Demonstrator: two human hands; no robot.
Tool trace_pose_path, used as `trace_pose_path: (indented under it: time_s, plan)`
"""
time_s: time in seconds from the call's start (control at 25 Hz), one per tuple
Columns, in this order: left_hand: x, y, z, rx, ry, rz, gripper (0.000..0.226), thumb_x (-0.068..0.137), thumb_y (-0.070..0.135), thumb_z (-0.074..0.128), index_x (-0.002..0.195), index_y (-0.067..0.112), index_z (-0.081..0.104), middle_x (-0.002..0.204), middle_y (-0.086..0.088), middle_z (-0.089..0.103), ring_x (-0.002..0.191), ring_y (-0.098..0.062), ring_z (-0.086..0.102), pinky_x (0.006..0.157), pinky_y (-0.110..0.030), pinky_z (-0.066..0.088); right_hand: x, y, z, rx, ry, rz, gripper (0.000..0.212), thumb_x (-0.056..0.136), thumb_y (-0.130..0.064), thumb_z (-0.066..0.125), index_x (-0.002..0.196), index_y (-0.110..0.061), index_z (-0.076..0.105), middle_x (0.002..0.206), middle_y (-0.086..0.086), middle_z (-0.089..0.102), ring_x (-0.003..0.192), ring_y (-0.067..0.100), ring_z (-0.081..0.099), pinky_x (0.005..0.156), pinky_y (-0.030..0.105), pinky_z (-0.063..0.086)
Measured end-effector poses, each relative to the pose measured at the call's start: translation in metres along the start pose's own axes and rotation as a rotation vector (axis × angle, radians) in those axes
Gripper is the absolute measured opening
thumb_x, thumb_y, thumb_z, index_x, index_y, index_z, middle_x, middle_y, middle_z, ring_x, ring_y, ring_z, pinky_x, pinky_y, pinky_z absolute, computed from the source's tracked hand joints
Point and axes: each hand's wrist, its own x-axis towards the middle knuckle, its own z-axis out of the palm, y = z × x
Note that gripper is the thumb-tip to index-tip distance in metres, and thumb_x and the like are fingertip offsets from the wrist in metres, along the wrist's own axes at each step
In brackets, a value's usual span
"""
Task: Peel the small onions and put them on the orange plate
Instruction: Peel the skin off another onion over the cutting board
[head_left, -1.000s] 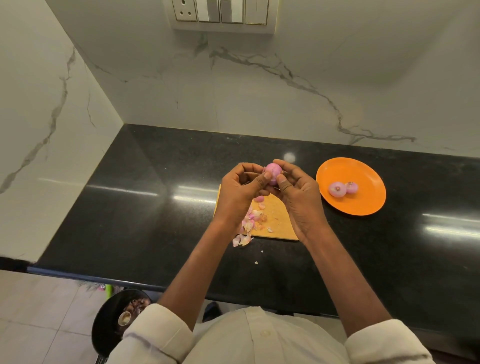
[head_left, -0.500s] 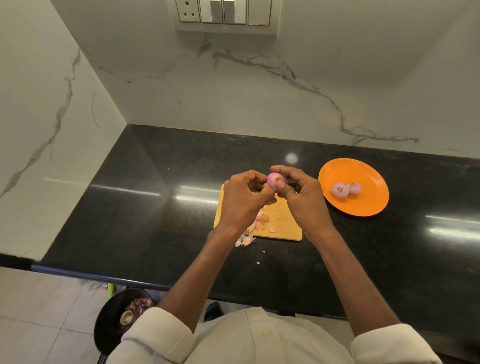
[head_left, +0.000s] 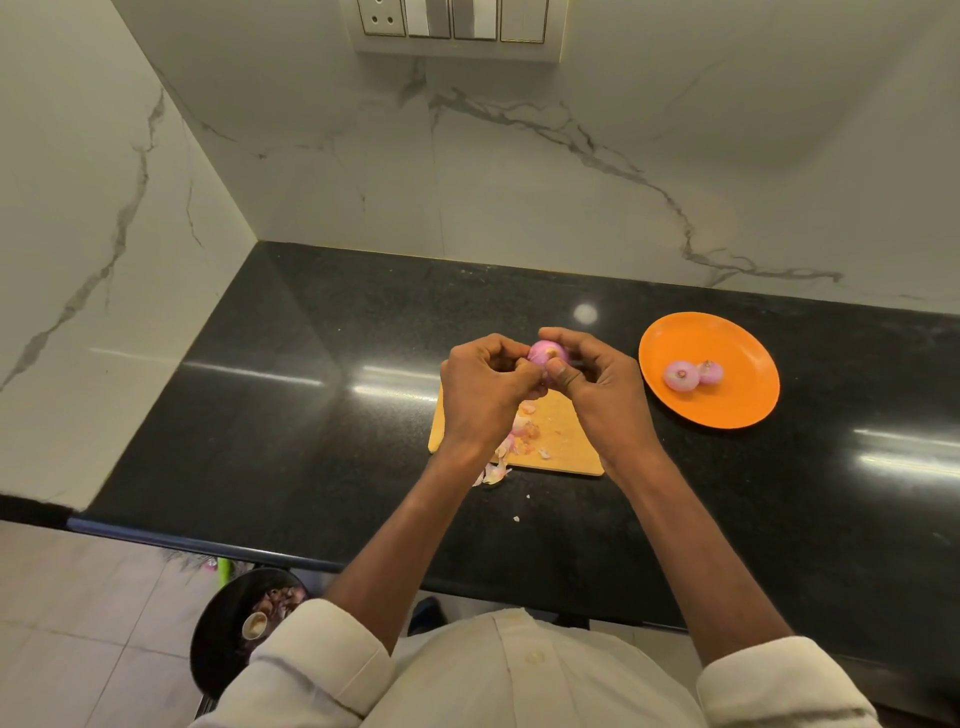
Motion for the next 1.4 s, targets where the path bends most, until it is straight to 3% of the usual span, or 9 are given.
trace_pose_path:
  time_s: [0.2, 0.36, 0.52, 0.72, 0.96, 1.08, 1.28, 1.4]
  plan:
    - [0.001, 0.001, -0.01, -0.147, -0.167, -0.054, 0.026, 0.102, 0.014, 0.073, 0.124, 0.002, 0.075, 0.106, -0.014, 0.082, 0.096, -0.031, 0.081, 0.09, -0.045, 0.067, 0.003, 0.001, -0.009, 0.197, 0.019, 0.078, 0.032, 0.105, -0.006, 0.06, 0.131, -0.021, 0.071, 0.129, 0.004, 0.073, 0.118, 0.019, 0.072, 0.091, 0.034, 0.063]
    - [-0.003, 0.0, -0.007, -0.165, -0.101, -0.037, 0.024, 0.096, 0.013, 0.08, 0.116, 0.0, 0.077, 0.1, -0.015, 0.082, 0.091, -0.033, 0.082, 0.088, -0.049, 0.067, 0.0, -0.001, -0.005, 0.19, 0.0, 0.092, 0.032, 0.105, -0.007, 0.06, 0.132, -0.022, 0.071, 0.123, -0.002, 0.077, 0.112, 0.01, 0.073, 0.083, 0.024, 0.06]
    - [-0.003, 0.001, -0.009, -0.154, -0.098, 0.012, 0.017, 0.098, 0.011, 0.076, 0.111, 0.0, 0.078, 0.095, -0.016, 0.081, 0.085, -0.032, 0.082, 0.083, -0.044, 0.068, 0.002, 0.003, -0.008, 0.33, 0.018, 0.135, 0.031, 0.105, -0.004, 0.058, 0.131, -0.016, 0.071, 0.129, 0.009, 0.073, 0.121, 0.025, 0.071, 0.098, 0.039, 0.06]
    - [-0.004, -0.006, 0.001, -0.005, 0.032, 0.074, 0.014, 0.099, 0.014, 0.078, 0.1, 0.002, 0.071, 0.084, -0.013, 0.077, 0.071, -0.029, 0.078, 0.067, -0.038, 0.067, -0.001, 0.002, -0.006, 0.489, -0.034, 0.218, 0.031, 0.106, -0.005, 0.054, 0.133, -0.009, 0.068, 0.13, 0.013, 0.073, 0.122, 0.027, 0.071, 0.094, 0.035, 0.061]
    - [0.0, -0.011, -0.002, -0.111, -0.043, 0.046, 0.016, 0.105, 0.011, 0.068, 0.119, 0.003, 0.069, 0.102, -0.016, 0.077, 0.083, -0.037, 0.078, 0.08, -0.049, 0.068, 0.003, 0.001, -0.01, 0.648, -0.012, 0.286, 0.034, 0.109, -0.007, 0.049, 0.139, -0.008, 0.065, 0.132, 0.014, 0.072, 0.117, 0.024, 0.072, 0.091, 0.032, 0.061]
    - [0.003, -0.011, -0.003, -0.095, -0.094, 0.051, 0.025, 0.104, 0.018, 0.07, 0.126, 0.006, 0.068, 0.107, -0.014, 0.077, 0.085, -0.036, 0.078, 0.079, -0.047, 0.067, 0.003, 0.002, -0.01, 0.59, -0.003, 0.271, 0.032, 0.109, -0.008, 0.051, 0.136, -0.012, 0.068, 0.129, 0.012, 0.073, 0.11, 0.022, 0.073, 0.088, 0.032, 0.06]
    - [0.008, -0.01, -0.008, 0.077, -0.156, 0.109, 0.03, 0.102, 0.025, 0.074, 0.128, 0.009, 0.073, 0.105, -0.006, 0.081, 0.088, -0.019, 0.081, 0.079, -0.045, 0.068, 0.005, 0.004, -0.009, 0.077, 0.032, 0.067, 0.025, 0.108, -0.019, 0.058, 0.12, -0.035, 0.074, 0.122, -0.008, 0.075, 0.112, 0.013, 0.07, 0.085, 0.031, 0.06]
    - [0.014, -0.012, -0.014, 0.224, -0.189, 0.194, 0.027, 0.102, 0.022, 0.072, 0.124, 0.008, 0.077, 0.103, -0.005, 0.082, 0.089, -0.014, 0.081, 0.081, -0.044, 0.068, 0.008, 0.006, -0.014, -0.03, -0.001, -0.004, 0.027, 0.106, -0.017, 0.061, 0.12, -0.037, 0.073, 0.127, -0.009, 0.072, 0.115, 0.016, 0.07, 0.085, 0.032, 0.063]
